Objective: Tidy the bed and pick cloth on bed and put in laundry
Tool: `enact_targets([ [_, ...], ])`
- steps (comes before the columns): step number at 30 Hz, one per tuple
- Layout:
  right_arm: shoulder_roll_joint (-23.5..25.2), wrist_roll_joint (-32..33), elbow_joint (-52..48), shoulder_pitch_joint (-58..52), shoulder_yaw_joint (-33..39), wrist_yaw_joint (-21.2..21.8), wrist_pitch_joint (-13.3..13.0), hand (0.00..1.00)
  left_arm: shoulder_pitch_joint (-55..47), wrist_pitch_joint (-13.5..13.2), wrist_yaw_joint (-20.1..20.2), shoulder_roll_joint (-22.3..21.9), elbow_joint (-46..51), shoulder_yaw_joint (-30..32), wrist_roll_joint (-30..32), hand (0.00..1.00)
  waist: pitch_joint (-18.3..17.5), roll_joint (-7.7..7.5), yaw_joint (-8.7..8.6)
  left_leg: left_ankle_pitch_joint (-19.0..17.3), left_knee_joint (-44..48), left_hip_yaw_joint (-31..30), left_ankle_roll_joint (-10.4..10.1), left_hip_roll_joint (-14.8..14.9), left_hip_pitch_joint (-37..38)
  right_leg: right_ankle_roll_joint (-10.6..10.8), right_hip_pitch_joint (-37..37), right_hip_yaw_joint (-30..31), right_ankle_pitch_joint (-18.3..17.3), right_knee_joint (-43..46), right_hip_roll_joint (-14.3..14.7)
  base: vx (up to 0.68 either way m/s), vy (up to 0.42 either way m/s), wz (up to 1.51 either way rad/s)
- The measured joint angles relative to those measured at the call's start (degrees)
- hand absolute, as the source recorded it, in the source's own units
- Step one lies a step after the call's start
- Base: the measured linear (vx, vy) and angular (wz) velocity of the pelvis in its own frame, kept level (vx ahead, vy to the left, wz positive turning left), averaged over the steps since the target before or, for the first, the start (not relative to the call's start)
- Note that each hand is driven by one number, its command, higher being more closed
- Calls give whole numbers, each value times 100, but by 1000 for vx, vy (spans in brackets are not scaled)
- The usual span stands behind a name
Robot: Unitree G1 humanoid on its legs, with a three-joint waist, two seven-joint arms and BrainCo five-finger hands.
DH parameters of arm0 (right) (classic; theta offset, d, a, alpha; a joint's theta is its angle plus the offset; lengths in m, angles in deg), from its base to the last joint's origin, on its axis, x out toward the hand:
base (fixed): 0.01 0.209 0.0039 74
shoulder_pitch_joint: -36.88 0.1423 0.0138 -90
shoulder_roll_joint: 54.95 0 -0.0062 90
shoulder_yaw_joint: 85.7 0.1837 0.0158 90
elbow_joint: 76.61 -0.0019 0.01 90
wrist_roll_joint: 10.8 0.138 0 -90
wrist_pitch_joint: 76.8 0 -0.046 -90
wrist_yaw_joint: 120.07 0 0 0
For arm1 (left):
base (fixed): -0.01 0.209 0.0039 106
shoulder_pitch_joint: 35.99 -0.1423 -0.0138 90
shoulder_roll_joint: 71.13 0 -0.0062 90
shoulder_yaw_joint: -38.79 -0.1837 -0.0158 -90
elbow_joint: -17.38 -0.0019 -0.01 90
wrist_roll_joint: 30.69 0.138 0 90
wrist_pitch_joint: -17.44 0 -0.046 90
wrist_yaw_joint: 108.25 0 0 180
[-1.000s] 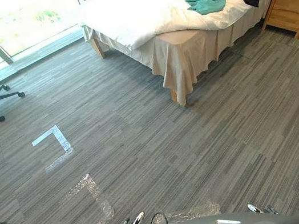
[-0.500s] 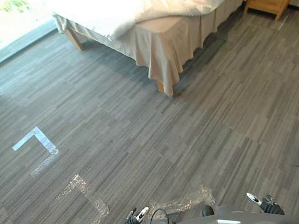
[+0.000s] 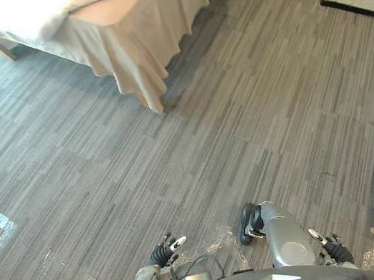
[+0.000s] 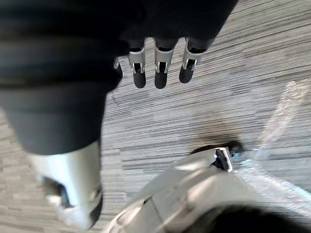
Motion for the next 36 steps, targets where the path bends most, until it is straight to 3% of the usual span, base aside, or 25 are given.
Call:
enact_targets([
  [1,18,-180,46,-71,2,70,0,0,-104,-39,-45,1,6,48,7,0,-145,68,-50,9,176,39,1,143,81,-347,66,-112,-301,155,89,326,-374,-1],
  [2,-15,-303,56,-62,31,69,-1,0,-143,-44,-67,-42,-29,75,7,0,-235,153,-65,92,358,29,64,307,30,-385,102,-186,-446,187,178,376,-407,-11],
  [3,-65,-581,54,-34,50,69,0,0,-176,-45,-99,-84,-104,109,2,0,-374,189,-99,400,857,-136,290,508,-192,-404,135,-215,-681,180,319,415,-408,-10],
  [5,-223,-991,156,65,32,60,-46,0,-209,-75,-119,-173,-100,103,-173,0,-496,305,-142,1116,2167,-783,491,832,-893,-498,476,-237,-856,-229,698,473,-445,-19],
  [6,-293,-1122,239,114,4,52,-86,0,-228,-135,-148,-195,-92,109,-237,0,-511,335,-126,1146,2727,-955,451,892,-1162,-508,619,-212,-858,-430,839,488,-351,-32],
  [7,-428,-1339,387,217,-73,51,-157,0,-235,-209,-210,-201,-38,130,-320,0,-539,420,-114,1052,3897,-1315,397,924,-1714,-540,992,-190,-816,-919,1098,521,-292,-28],
  [8,-492,-1488,516,324,-115,56,-214,0,-236,-217,-223,-194,57,191,-397,0,-536,428,-115,875,4810,-1653,391,745,-2283,-645,1449,-169,-692,-1478,1279,618,-307,-25],
  [10,-549,-1606,570,516,-218,98,-302,0,-214,-232,-189,-235,384,250,-448,0,-487,310,-13,556,5391,-1784,362,189,-3176,-737,2158,-32,-398,-2359,1441,531,-226,-35],
  [12,-537,-1617,368,557,-229,174,-368,0,-98,-234,-91,-331,635,301,-448,0,-457,270,223,224,5027,-1469,456,-179,-3825,-523,2702,23,-262,-2896,1492,437,-138,-41],
  [13,-534,-1618,283,561,-229,187,-381,0,-81,-235,-72,-378,706,359,-449,0,-436,237,257,138,4807,-1306,561,-302,-3977,-486,2898,32,-241,-3036,1493,530,-130,-30],
  [15,-431,-1616,60,628,-286,210,-419,0,-55,-299,-58,-541,815,566,-453,0,-344,117,339,-23,3733,-446,1020,-726,-4369,-303,3618,-23,-325,-3220,1442,598,-111,-18],
  [16,-432,-1617,11,618,-328,211,-444,0,-41,-323,-59,-570,813,594,-453,0,-341,110,367,30,3415,-209,1144,-824,-4462,-237,3777,-58,-362,-3217,1440,677,-89,-15],
  [18,-426,-1620,-116,524,-471,218,-475,0,-53,-398,-54,-678,797,647,-448,0,-383,102,445,642,1814,782,1752,-1171,-4575,98,4233,-44,-546,-3146,1541,709,-73,-14],
  [19,-426,-1621,-128,463,-465,223,-506,0,-120,-415,-70,-734,741,647,-448,0,-473,214,468,1115,1014,1229,2129,-1232,-4518,142,4377,-17,-568,-3062,1718,745,-55,1],
  [20,-254,-1620,12,550,-401,183,-465,0,-53,-438,-69,-595,712,792,-468,0,-477,-63,479,1125,1050,1329,2666,-1410,-4416,224,4468,3,-610,-2887,1576,798,-86,43],
  [21,-154,-1641,23,542,-243,158,-485,0,89,-494,-196,-596,692,750,-435,0,-531,-148,438,915,872,1158,2672,-1549,-4297,514,4213,-69,-568,-2285,1308,946,-39,38],
  [23,-124,-1800,17,504,-176,133,-478,0,81,-552,-277,-673,573,784,-428,0,-550,-127,554,695,743,1144,2653,-1552,-3887,488,4240,-195,-672,-2116,1029,719,64,6],
  [25,-107,-2041,15,408,17,91,-438,0,47,-563,-313,-659,381,727,-430,0,-709,-64,547,414,535,911,2426,-1571,-3213,561,4199,-278,-496,-1705,690,669,135,17],
  [26,-99,-2086,93,340,241,50,-433,0,27,-558,-354,-585,243,603,-429,0,-922,-102,530,323,376,682,2278,-1690,-2939,687,3848,-231,-260,-806,421,711,69,78],
  [27,-113,-2130,203,316,478,6,-386,0,64,-555,-389,-497,107,460,-430,0,-989,-193,451,265,264,378,2108,-1847,-2623,623,3403,-110,-22,439,135,590,-2,96],
  [29,-166,-2206,246,280,611,-68,-274,0,148,-547,-404,-419,-67,351,-428,0,-981,-217,368,216,106,-6,2016,-1961,-2173,608,2892,55,87,1753,-135,456,-76,127],
  [30,-223,-2280,244,203,604,-89,-227,0,176,-520,-460,-427,-207,320,-439,0,-973,-158,326,228,-57,-365,1995,-1976,-1779,603,2496,107,85,2277,-304,646,-154,161],
  [33,-187,-2353,215,122,477,-76,-298,0,220,-346,-511,-391,-453,323,-503,0,-959,-37,215,266,-299,-1192,1937,-1719,-1120,539,1509,206,49,2121,-438,547,-217,152],
  [35,-154,-2323,306,193,393,-72,-397,0,271,-238,-514,-376,-593,321,-555,0,-928,-26,187,299,-303,-1545,1844,-1450,-869,534,1068,318,36,1303,-334,406,-311,157],
  [36,-157,-2299,395,275,321,-77,-451,0,266,-181,-532,-344,-607,325,-679,0,-934,-53,182,322,-296,-1735,1638,-1288,-782,574,917,441,76,461,-209,402,-356,155],
])
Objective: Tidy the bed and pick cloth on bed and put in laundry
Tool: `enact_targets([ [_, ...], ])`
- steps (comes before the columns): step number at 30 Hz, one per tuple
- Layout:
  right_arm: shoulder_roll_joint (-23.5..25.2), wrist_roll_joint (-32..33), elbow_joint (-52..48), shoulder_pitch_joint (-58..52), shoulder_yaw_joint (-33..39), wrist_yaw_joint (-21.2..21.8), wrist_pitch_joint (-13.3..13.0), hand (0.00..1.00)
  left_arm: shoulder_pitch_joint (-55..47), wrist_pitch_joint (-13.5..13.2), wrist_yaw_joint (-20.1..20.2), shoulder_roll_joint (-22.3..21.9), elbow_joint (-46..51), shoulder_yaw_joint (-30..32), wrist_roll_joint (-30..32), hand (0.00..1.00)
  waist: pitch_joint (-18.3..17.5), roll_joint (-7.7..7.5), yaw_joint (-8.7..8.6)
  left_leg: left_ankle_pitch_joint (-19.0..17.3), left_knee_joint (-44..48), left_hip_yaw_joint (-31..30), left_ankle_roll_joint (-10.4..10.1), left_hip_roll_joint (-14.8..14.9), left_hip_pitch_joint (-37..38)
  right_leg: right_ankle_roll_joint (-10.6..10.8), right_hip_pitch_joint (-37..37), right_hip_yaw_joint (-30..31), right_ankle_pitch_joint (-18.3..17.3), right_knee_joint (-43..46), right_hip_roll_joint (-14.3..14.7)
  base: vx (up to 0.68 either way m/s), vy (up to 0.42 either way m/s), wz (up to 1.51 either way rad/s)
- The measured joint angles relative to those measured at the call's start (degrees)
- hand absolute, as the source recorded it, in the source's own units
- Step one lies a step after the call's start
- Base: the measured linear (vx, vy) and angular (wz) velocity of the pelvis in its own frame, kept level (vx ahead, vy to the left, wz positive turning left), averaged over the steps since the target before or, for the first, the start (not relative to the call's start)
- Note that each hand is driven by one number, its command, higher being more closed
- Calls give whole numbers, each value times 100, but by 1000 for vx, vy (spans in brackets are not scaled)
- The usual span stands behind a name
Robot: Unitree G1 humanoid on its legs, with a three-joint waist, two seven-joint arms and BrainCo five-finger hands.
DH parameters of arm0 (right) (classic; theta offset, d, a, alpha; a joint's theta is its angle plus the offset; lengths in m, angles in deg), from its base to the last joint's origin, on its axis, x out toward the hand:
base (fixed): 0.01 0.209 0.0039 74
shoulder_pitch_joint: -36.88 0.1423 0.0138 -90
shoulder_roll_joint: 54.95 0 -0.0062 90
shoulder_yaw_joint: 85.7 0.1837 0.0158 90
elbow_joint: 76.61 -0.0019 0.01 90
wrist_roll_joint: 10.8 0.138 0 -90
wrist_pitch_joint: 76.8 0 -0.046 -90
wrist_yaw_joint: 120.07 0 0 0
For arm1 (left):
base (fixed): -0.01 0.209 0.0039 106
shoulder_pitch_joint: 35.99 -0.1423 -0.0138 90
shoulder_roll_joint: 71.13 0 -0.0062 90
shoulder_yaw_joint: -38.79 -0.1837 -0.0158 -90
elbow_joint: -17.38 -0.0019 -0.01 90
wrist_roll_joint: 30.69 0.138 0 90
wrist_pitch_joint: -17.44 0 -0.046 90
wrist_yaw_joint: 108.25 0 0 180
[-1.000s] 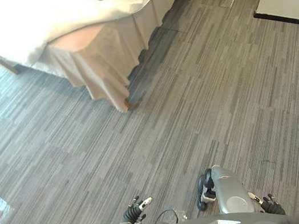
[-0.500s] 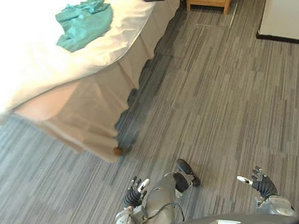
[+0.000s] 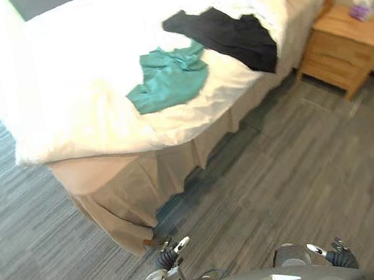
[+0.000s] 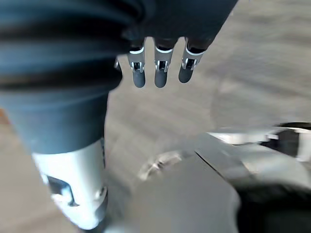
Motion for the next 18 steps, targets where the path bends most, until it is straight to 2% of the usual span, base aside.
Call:
enact_targets([
  [1,16,1,4,26,-139,0,-79,0,12,48,-45,58,12,16,-43,0,-1,-124,-1,-46,27,-96,-396,92,18,-13,-8,228,364,-1341,171,402,-369,157],
  [2,61,2,10,18,-185,1,-140,0,17,64,-65,134,19,62,-43,0,-17,-272,5,-131,40,-88,-617,55,15,-74,64,420,953,-2282,223,397,-403,150],
  [3,3,4,144,137,-218,-1,-207,0,123,121,-150,135,-144,234,-40,0,72,-216,15,-364,39,-46,-948,306,48,-247,193,290,1247,-2517,288,295,-299,114],
  [4,-35,8,180,192,-219,-7,-219,0,121,150,-153,106,-143,251,-37,0,8,-101,47,-361,31,-23,-976,389,-40,-280,234,294,1210,-2531,322,308,-320,137],
  [5,-73,9,149,240,-219,-6,-292,0,104,170,-189,-66,-78,379,-17,0,34,-113,9,-219,-105,-80,-1020,341,-175,-259,284,345,1115,-2493,308,238,-268,113],
  [6,-88,9,93,273,-259,-3,-359,0,99,167,-204,-176,32,529,-24,0,103,10,53,-58,-210,34,-895,307,-122,-348,197,411,1060,-1936,260,201,-277,110],
  [7,-101,13,22,256,-323,0,-417,0,118,168,-210,-221,27,629,-13,0,150,-19,33,-2,-234,6,-880,310,-40,-420,-15,522,1012,-1333,250,127,-231,93],
  [8,-175,15,7,212,-510,3,-477,0,80,173,-231,-235,25,769,-2,0,112,16,6,-111,-244,-206,-940,476,13,-304,-231,894,632,-1344,497,116,-306,99],
  [9,-101,26,7,188,-740,2,-524,0,-22,154,-219,-168,73,965,51,0,57,-172,-5,-377,-154,-447,-1135,478,-13,-369,-201,1138,618,-1776,706,118,-325,92],
  [10,-33,70,31,180,-785,3,-533,0,-25,134,-231,-119,30,1046,86,0,80,-255,-3,-458,-85,-546,-1169,417,-5,-339,-170,1155,371,-1666,647,134,-321,71],
  [12,-100,193,43,187,-798,-8,-520,0,-84,168,-366,-251,12,1225,203,0,-32,-94,-5,-586,35,-720,-1192,648,-46,-358,-100,825,9,-1470,720,178,-224,55],
  [13,-151,231,29,214,-811,-9,-398,0,-192,103,-454,-321,46,1288,181,0,-49,-42,13,-540,373,-705,-1199,738,-126,-431,29,671,-137,-1494,724,195,-188,48],
  [14,-161,230,36,216,-818,-9,-365,0,-184,87,-464,-331,47,1318,183,0,-42,-30,3,-530,555,-693,-1187,752,-241,-430,67,629,-147,-1512,702,201,-173,61],
  [15,-200,230,35,208,-817,-10,-248,0,-167,74,-513,-395,59,1457,179,0,-25,43,-28,-447,1606,-711,-1213,821,-763,-441,302,450,-160,-1712,637,160,-122,77],
  [16,-266,226,5,196,-811,-22,-82,0,-147,27,-614,-553,160,1709,182,0,63,141,-24,67,3110,-677,-1331,1020,-1468,-461,783,192,-161,-2057,659,196,-145,85],
  [17,-282,227,-6,187,-814,-32,-29,0,-157,11,-624,-600,228,1789,185,0,90,154,-19,394,3670,-633,-1353,1117,-1717,-477,1001,101,-160,-2206,669,163,-84,68],
  [18,-316,228,-41,118,-864,-80,39,0,-152,-38,-659,-579,260,1797,200,0,115,188,30,534,4380,-453,-1321,1323,-2013,-543,1308,-39,-138,-2411,674,208,-86,45],
])
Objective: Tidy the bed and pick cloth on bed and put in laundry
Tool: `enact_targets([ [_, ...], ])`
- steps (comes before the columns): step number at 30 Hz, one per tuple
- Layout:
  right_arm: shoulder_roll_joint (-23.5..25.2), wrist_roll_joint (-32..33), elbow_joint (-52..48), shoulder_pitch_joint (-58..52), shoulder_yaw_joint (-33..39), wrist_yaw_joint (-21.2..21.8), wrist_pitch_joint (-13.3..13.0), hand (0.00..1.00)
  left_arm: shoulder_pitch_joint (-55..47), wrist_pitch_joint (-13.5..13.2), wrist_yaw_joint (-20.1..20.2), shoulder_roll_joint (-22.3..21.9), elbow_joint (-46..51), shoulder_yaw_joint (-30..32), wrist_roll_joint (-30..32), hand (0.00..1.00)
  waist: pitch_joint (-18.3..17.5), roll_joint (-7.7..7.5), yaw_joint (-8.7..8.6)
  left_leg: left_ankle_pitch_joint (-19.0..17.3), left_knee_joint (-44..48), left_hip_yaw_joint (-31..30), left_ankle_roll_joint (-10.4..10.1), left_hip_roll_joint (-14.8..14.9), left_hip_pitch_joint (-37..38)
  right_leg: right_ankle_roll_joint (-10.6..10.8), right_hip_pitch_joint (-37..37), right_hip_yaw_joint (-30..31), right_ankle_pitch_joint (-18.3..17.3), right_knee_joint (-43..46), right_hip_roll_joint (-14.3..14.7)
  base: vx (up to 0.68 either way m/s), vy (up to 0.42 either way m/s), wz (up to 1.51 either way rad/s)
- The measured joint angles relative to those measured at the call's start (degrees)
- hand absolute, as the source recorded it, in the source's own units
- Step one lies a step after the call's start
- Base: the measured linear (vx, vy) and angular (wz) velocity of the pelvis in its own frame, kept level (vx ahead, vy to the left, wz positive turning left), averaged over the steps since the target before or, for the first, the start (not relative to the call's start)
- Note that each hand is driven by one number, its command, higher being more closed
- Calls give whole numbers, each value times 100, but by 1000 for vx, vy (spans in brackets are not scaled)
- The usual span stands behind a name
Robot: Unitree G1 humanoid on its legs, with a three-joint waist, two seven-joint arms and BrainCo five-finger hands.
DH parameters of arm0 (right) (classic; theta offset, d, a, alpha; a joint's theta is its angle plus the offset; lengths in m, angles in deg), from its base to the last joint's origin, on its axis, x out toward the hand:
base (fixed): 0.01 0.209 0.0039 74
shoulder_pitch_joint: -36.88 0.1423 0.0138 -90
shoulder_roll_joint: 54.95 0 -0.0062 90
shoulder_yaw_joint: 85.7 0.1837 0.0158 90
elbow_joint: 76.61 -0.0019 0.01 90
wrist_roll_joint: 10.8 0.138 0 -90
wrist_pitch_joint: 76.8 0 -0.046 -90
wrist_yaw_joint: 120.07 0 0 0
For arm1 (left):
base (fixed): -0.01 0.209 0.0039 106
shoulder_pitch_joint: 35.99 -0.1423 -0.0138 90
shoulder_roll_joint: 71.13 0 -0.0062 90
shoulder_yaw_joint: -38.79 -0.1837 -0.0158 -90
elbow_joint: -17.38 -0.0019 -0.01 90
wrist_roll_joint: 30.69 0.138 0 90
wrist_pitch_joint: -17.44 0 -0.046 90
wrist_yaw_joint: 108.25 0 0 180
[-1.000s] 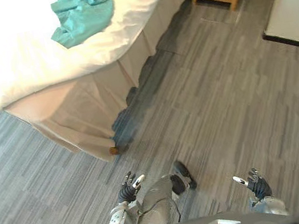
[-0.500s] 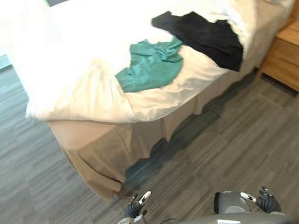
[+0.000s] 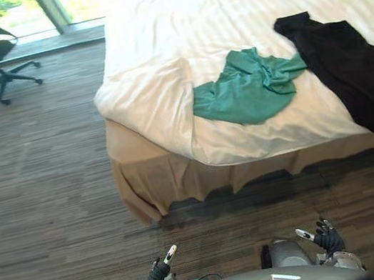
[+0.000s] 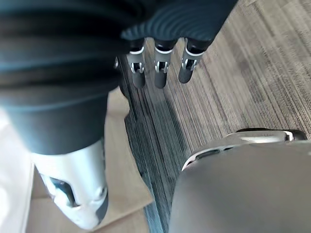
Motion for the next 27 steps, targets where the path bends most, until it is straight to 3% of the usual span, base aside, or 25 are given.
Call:
enact_targets([
  [1,-80,-5,-2,-69,-209,-34,131,0,8,-40,-73,35,40,-12,8,0,-9,-5,32,-147,436,565,82,274,-296,10,429,-189,27,-304,-24,225,-74,33],
  [3,-118,-3,-20,-63,-372,-34,191,0,-4,-51,-151,53,82,-41,53,0,-25,-32,26,-244,152,1031,158,376,-427,83,629,-278,135,-519,-66,261,-21,15],
  [4,-117,1,-25,-46,-368,-33,261,0,-25,-68,-187,66,86,-137,87,0,-30,-45,35,-314,-822,1592,225,367,-432,131,704,-305,182,-673,-126,282,54,6],
  [5,-117,1,-27,-37,-353,-28,292,0,-11,-69,-185,66,76,-176,117,0,-30,-45,32,-266,-1378,1766,268,315,-409,138,733,-312,186,-673,-160,363,121,7],
  [6,-94,0,-14,31,-255,-15,367,0,30,-70,-171,83,22,-244,171,0,-27,-54,32,-38,-2702,1989,393,31,-185,188,750,-314,195,-644,-236,317,149,21],
  [7,35,-5,16,25,-131,10,472,0,36,-77,-143,141,-4,-263,278,0,-73,-223,9,201,-3433,2074,401,-356,236,321,767,-299,263,-657,-407,312,138,30],
  [9,110,-12,-18,-16,-87,37,476,0,-4,-141,-93,231,-3,-389,320,0,-69,-300,18,425,-3953,2111,452,-535,446,409,774,-218,416,-996,-434,206,92,19],
  [10,190,-13,-17,-3,-103,52,489,0,28,-157,2,293,-5,-351,318,0,-59,-414,57,423,-3958,2111,453,-595,469,415,884,-107,619,-1371,-404,154,68,6],
  [13,274,-11,-35,13,-106,50,494,0,33,-209,128,326,-2,-357,344,0,-35,-486,111,389,-3798,2114,405,-588,618,487,1173,33,711,-1667,-408,151,-15,-17],
  [16,250,7,-74,11,-26,16,485,0,38,-216,297,218,-10,-460,489,0,-60,-335,182,232,-3731,2276,209,-418,864,506,1250,266,722,-1678,-296,92,-58,-52],
  [21,211,262,-147,-7,125,-161,442,0,61,36,316,212,-106,-870,536,0,-129,-169,8,225,-4399,2278,169,-420,1197,517,845,323,728,-1165,-216,34,-17,-29],
  [24,256,209,-130,-2,154,-188,335,0,161,123,321,353,-267,-1064,483,0,-142,-199,11,316,-4902,2454,38,-484,1475,518,443,70,728,-530,-305,5,34,-31],
  [25,305,119,-108,-7,153,-198,248,0,147,124,320,420,-263,-1097,478,0,-150,-292,9,356,-5001,2541,51,-535,1518,529,380,7,741,-503,-343,-20,43,-36],
  [27,316,-28,-23,15,120,-197,119,0,144,133,321,522,-302,-1162,476,0,-141,-342,4,419,-5135,2623,58,-600,1537,509,370,13,823,-743,-321,-25,26,-40],
])
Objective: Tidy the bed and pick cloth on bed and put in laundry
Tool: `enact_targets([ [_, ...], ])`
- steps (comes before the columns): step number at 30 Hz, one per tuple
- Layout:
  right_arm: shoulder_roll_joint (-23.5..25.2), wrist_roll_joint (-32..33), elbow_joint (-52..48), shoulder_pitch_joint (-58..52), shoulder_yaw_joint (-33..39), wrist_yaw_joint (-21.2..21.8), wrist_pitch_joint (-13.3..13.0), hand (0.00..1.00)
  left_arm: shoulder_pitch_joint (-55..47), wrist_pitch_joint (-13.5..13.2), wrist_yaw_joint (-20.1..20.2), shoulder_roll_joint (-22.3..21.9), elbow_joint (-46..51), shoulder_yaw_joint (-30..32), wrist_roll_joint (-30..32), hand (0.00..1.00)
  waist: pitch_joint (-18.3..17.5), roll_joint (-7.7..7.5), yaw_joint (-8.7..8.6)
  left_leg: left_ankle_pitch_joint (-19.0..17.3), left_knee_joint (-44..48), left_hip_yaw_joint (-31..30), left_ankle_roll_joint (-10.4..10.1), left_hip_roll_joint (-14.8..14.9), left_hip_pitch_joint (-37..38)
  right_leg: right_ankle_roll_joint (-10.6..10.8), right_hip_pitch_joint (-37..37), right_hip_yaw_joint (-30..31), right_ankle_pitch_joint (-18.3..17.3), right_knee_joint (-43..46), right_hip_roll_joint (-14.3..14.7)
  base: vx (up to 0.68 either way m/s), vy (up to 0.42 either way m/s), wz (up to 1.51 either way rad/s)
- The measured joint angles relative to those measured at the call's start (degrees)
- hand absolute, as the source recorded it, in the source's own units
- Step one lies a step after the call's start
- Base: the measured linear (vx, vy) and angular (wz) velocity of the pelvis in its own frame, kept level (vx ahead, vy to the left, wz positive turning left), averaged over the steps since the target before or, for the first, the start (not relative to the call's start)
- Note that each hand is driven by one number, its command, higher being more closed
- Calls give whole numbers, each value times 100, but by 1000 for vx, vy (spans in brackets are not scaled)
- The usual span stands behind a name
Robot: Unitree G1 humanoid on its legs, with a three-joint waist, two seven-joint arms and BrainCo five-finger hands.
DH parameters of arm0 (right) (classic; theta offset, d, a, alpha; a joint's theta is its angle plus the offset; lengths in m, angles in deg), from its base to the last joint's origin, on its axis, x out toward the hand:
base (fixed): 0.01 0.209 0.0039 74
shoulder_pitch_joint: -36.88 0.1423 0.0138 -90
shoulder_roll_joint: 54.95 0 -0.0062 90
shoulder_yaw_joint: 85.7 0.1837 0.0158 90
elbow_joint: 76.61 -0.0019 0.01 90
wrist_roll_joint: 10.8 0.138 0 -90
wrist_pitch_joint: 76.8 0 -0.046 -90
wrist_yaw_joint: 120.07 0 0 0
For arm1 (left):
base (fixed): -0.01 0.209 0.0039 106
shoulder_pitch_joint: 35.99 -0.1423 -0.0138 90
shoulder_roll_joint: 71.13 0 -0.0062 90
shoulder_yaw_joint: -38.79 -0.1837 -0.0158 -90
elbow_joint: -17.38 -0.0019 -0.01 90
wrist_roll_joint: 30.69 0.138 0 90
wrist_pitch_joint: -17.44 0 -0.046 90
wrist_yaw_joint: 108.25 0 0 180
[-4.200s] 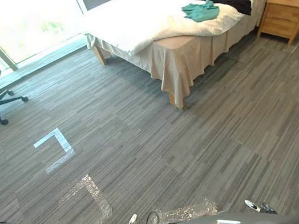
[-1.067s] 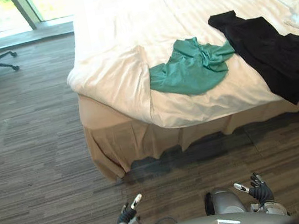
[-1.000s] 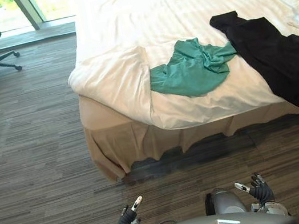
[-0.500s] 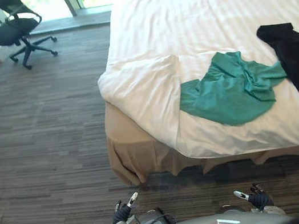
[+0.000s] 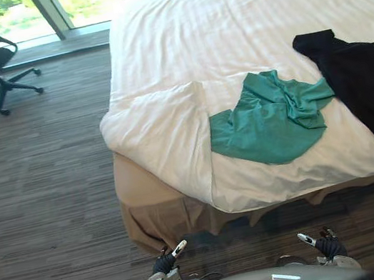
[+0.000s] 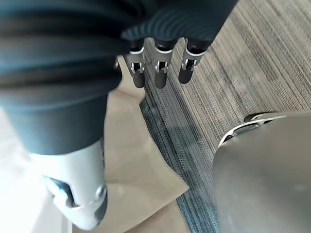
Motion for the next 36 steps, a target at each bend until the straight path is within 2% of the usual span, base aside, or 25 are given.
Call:
enact_targets([
  [2,-2,-104,105,24,-32,1,-105,0,14,3,-4,72,-75,-40,-44,0,-34,-63,-1,81,-176,121,8,-54,2,-9,5,19,119,-356,71,-34,-5,-43],
  [5,-14,-333,255,87,-61,-5,-260,0,15,4,-33,146,-188,-99,-219,0,-18,-100,-141,226,-342,74,49,-130,2,-38,120,26,301,-750,115,-51,-23,-13],
  [8,-113,-377,297,66,-276,-46,-273,0,5,0,-147,115,-186,-127,-465,0,10,-64,-127,244,-367,-28,74,-234,-6,-51,310,10,350,-1162,107,-98,-10,10],
  [11,-206,-373,343,79,-436,-58,-260,0,-26,-17,-171,93,-186,-130,-771,0,15,-45,-118,524,-703,-175,89,-352,11,-55,394,-53,345,-1446,116,-117,-43,21],
  [16,-279,-377,489,95,-398,-55,39,0,-192,-119,-520,84,-204,-195,-2044,0,26,-14,-83,588,-718,-610,112,-360,13,-55,582,-326,345,-1459,117,-83,-31,30],
  [19,-281,-424,652,93,-249,-53,157,0,-242,-392,-812,79,-345,-165,-2673,0,28,-44,4,624,-724,-919,163,-414,-12,-48,752,-598,345,-1533,75,-60,-11,47],
  [23,-313,-452,778,120,-86,2,205,0,-415,-797,-1151,-19,-391,215,-3391,0,1,-46,28,703,-738,-1301,233,-513,-204,-32,811,-945,339,-1555,2,-27,-1,49],
  [24,-317,-538,852,165,24,36,234,0,-432,-1021,-1207,-46,-353,319,-3826,0,9,-35,39,723,-740,-1416,248,-541,-242,-17,856,-1057,349,-1592,-8,-2,-1,43],
  [26,-316,-542,907,225,95,43,238,0,-516,-1236,-1222,-39,-122,470,-4230,0,-5,-34,34,744,-749,-1598,259,-575,-282,-4,969,-1268,355,-1647,-14,5,-18,55],
  [27,-322,-520,926,219,109,51,243,0,-524,-1439,-1223,-24,186,553,-4370,0,-2,-29,39,769,-750,-1750,266,-604,-318,10,1035,-1423,344,-1664,-24,0,-38,75],
  [28,-342,-433,926,225,120,62,253,0,-521,-1678,-1225,-12,571,604,-4380,0,2,-4,53,795,-750,-1903,277,-637,-360,15,1103,-1594,330,-1681,-32,-4,-36,67],
  [29,-354,-371,925,236,124,69,260,0,-517,-1798,-1233,-8,770,628,-4369,0,-10,14,63,806,-750,-1957,280,-647,-387,14,1107,-1644,320,-1680,-36,0,-21,46],
  [31,-414,-131,911,326,127,122,337,0,-439,-2303,-1267,14,1574,831,-4262,0,-25,94,181,811,-751,-2014,281,-657,-405,-3,1120,-1693,306,-1676,-37,11,-4,18],
  [33,-430,-61,898,387,130,158,362,0,-380,-2670,-1278,100,1884,860,-4160,0,-47,129,190,811,-751,-2105,281,-681,-405,1,1178,-1753,291,-1677,-40,28,-12,21],
  [34,-430,24,897,423,136,168,367,0,-291,-3062,-1327,172,1891,855,-3981,0,-56,146,182,811,-750,-2129,281,-691,-390,0,1213,-1782,281,-1679,-43,32,-13,19],
  [36,-430,32,894,420,193,177,366,0,-84,-3558,-1203,312,1909,1066,-3958,0,-57,145,167,811,-750,-2149,281,-700,-361,-8,1281,-1786,277,-1709,-39,36,-11,11],
])
